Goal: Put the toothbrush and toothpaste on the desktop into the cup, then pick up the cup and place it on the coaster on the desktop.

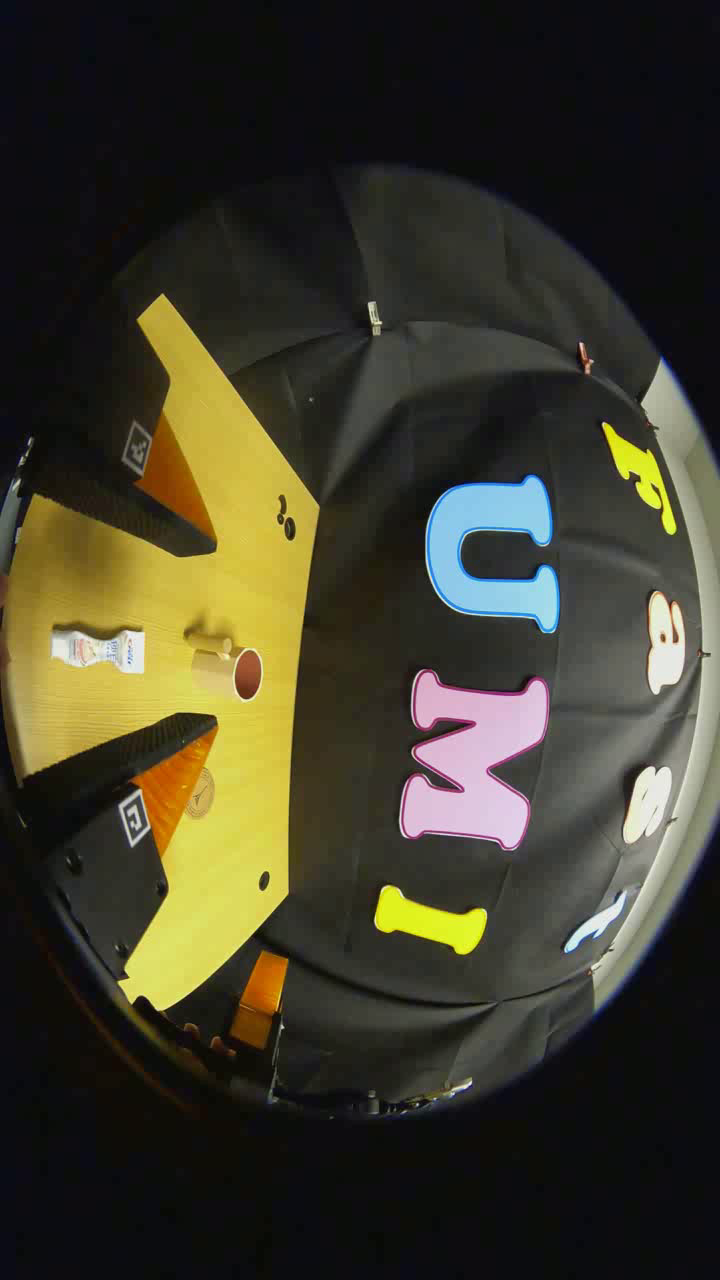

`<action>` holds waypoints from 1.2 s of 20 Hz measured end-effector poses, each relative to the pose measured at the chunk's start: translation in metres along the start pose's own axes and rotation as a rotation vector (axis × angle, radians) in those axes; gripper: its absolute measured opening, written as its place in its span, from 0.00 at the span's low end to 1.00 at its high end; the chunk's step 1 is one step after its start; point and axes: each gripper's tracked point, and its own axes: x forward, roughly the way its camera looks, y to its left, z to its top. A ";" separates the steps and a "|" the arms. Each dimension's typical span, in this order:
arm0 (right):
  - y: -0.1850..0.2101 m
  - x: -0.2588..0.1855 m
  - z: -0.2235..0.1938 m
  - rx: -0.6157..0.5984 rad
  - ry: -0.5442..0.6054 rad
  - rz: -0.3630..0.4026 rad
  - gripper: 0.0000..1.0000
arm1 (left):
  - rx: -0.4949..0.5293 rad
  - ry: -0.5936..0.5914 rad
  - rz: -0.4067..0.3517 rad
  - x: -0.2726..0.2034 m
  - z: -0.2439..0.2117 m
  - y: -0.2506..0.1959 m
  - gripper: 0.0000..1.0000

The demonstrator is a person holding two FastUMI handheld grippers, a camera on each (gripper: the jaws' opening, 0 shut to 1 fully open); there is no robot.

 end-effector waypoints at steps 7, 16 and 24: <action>0.008 0.008 0.001 -0.029 -0.001 0.036 0.98 | 0.016 0.013 0.002 0.011 0.000 -0.001 0.98; 0.008 0.015 0.006 -0.074 -0.040 0.054 0.98 | 0.032 0.053 -0.016 0.026 -0.003 -0.009 0.98; -0.004 0.039 -0.008 -0.090 0.000 0.045 0.98 | -0.035 0.196 0.009 0.065 -0.043 -0.008 0.98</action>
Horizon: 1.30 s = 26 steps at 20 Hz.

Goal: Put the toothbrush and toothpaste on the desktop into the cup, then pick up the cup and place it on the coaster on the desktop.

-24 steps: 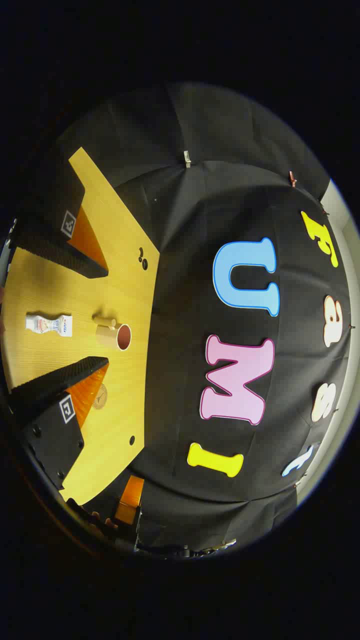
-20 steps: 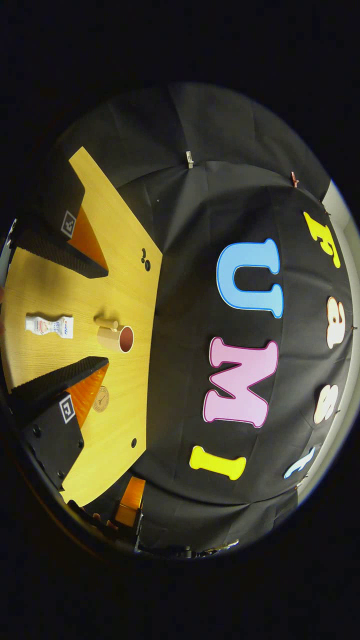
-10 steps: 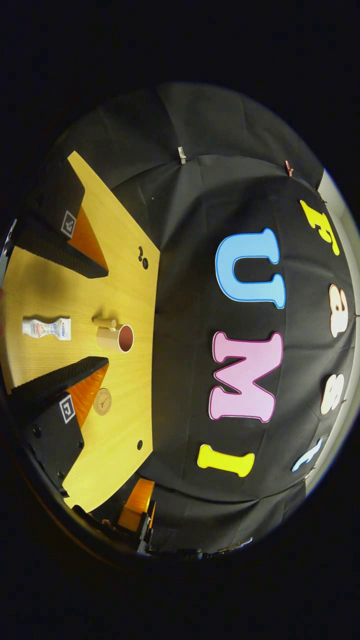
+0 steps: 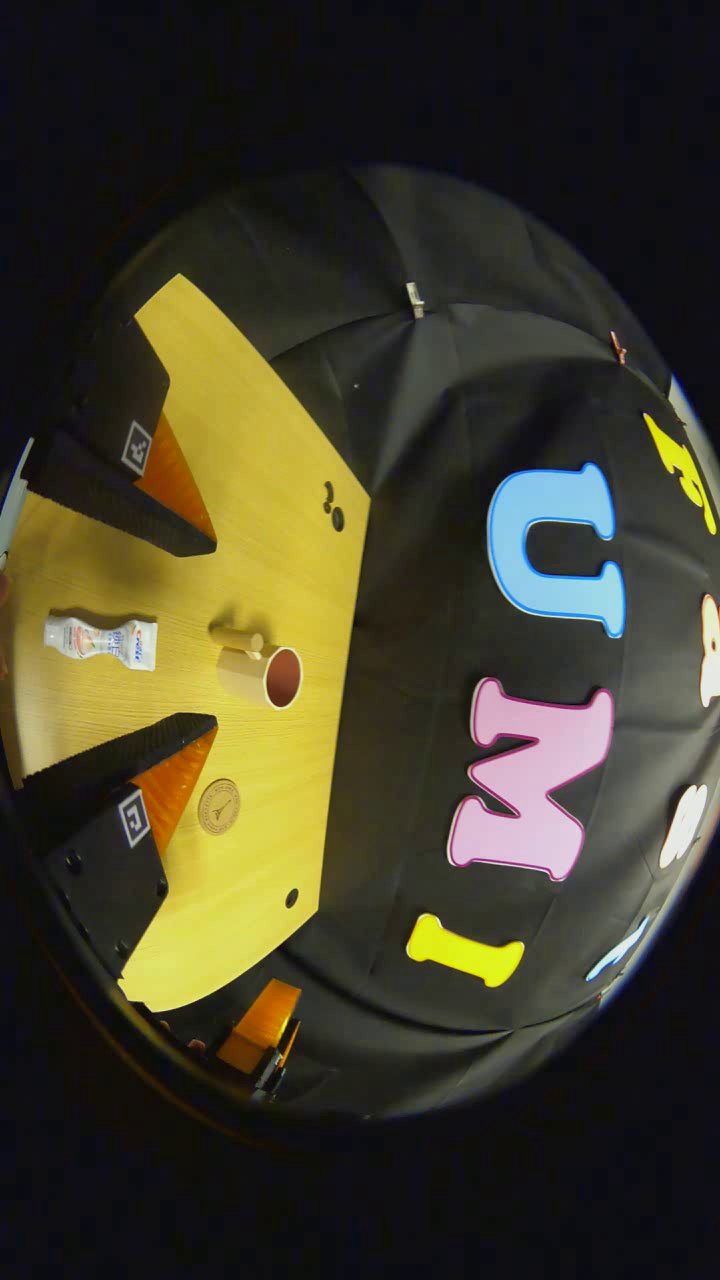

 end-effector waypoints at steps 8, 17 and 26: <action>-0.006 0.024 -0.025 -0.005 0.075 0.027 0.98 | -0.002 0.182 0.027 0.043 -0.070 -0.001 0.98; -0.011 0.039 -0.054 -0.014 0.171 0.028 0.98 | 0.062 0.358 0.028 0.075 -0.142 0.000 0.98; -0.012 0.025 -0.082 -0.023 0.245 0.011 0.98 | 0.144 0.452 -0.022 0.082 -0.178 -0.004 0.90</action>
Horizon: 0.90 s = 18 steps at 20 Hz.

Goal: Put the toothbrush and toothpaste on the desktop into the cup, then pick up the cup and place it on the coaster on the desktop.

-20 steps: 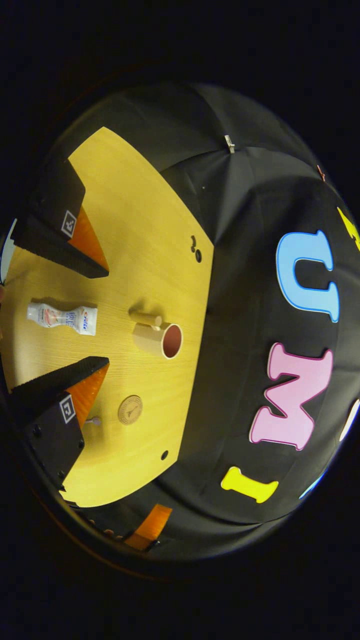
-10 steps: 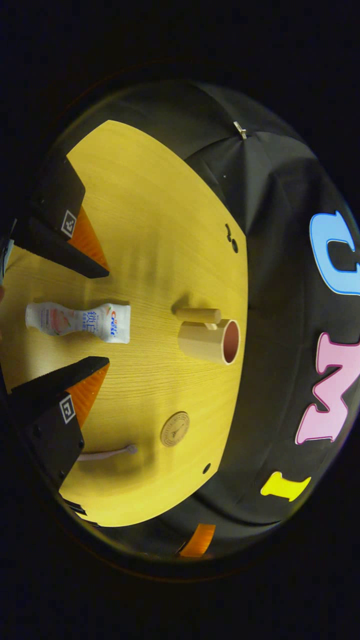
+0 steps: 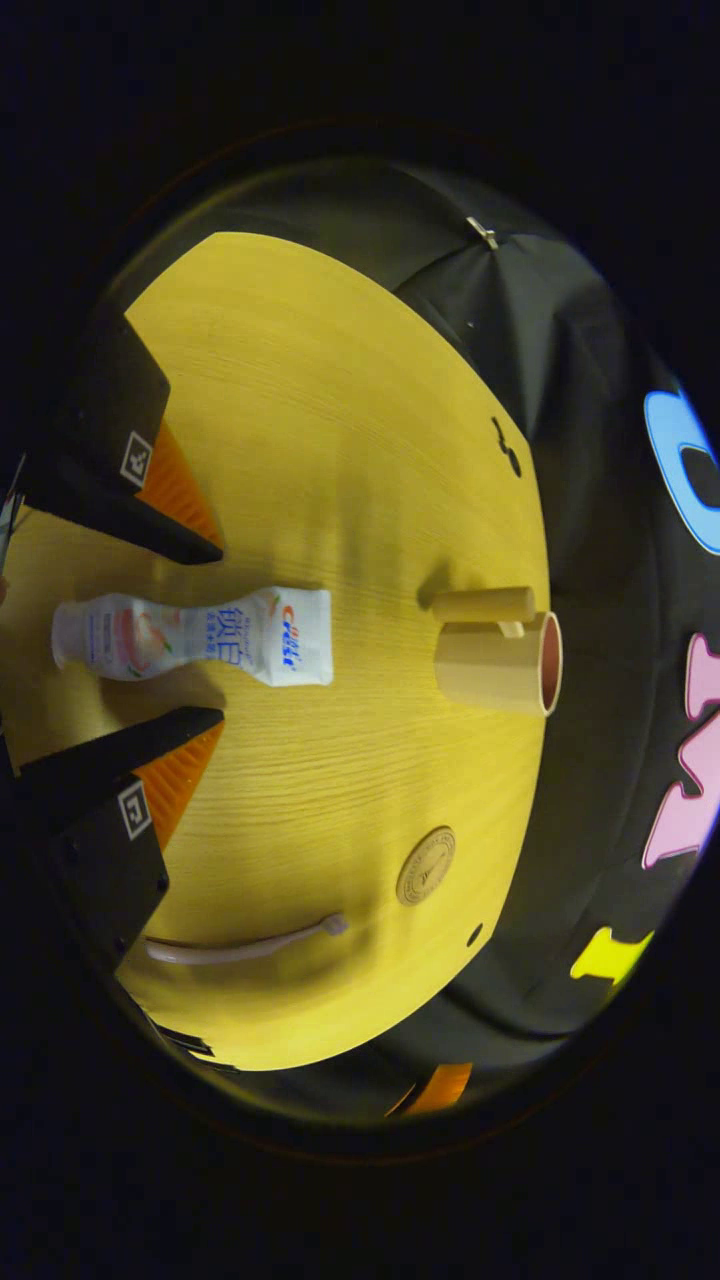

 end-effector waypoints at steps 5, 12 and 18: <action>0.005 -0.011 -0.025 0.018 0.072 -0.031 0.99 | 0.036 0.003 -0.027 0.006 0.002 -0.004 0.70; 0.022 -0.036 -0.062 0.014 0.193 -0.085 0.99 | 0.080 0.027 -0.066 0.004 0.000 -0.003 0.31; 0.034 -0.036 -0.096 0.038 0.320 -0.091 0.98 | 0.094 -0.006 -0.198 -0.003 -0.002 -0.005 0.22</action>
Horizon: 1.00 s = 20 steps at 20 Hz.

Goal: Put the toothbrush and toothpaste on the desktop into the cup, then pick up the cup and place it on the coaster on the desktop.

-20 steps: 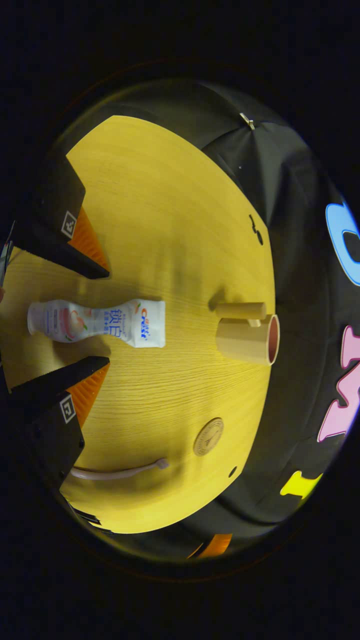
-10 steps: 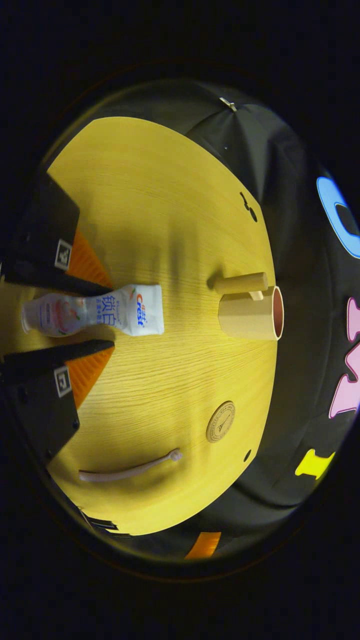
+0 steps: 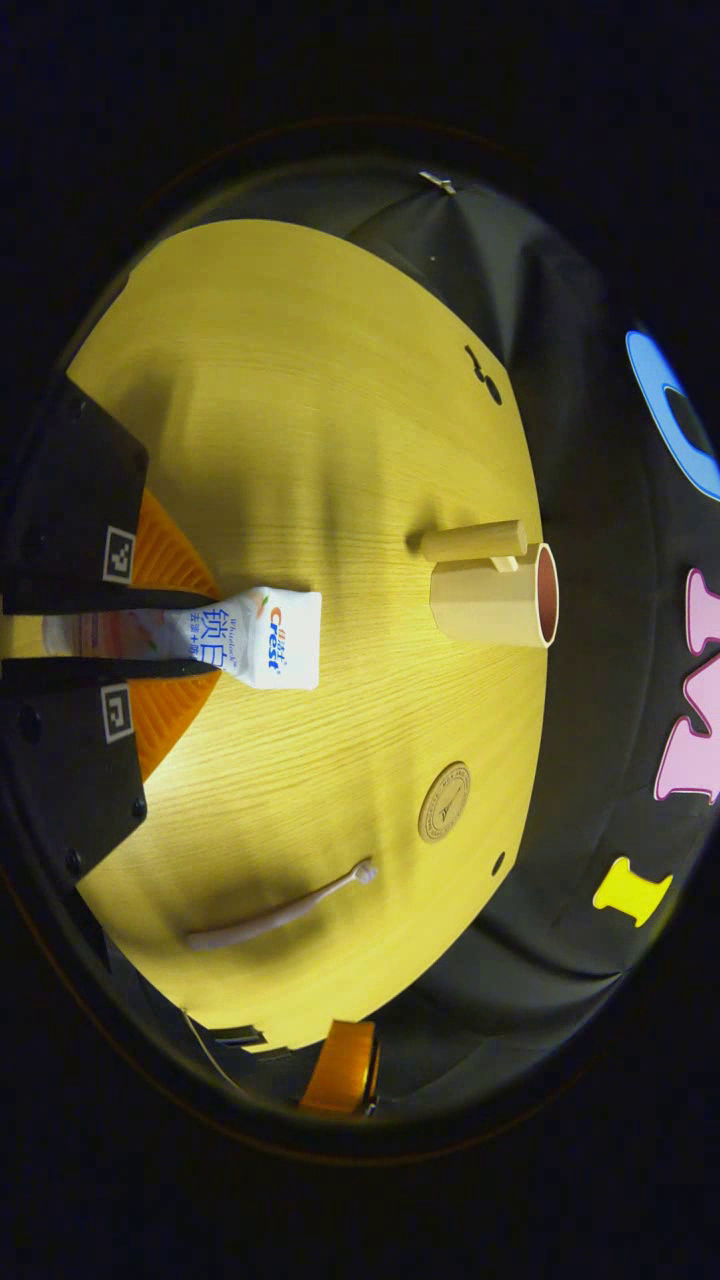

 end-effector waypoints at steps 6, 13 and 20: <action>0.017 0.023 -0.008 -0.042 0.062 0.019 0.99 | -0.116 -0.069 -0.045 -0.041 0.001 0.012 0.20; 0.029 0.053 -0.032 0.010 0.184 0.030 0.99 | -0.143 -0.148 -0.023 -0.103 0.002 0.030 0.21; 0.031 0.073 -0.050 -0.051 0.268 0.024 0.99 | -0.112 -0.144 -0.002 -0.117 -0.017 0.032 0.21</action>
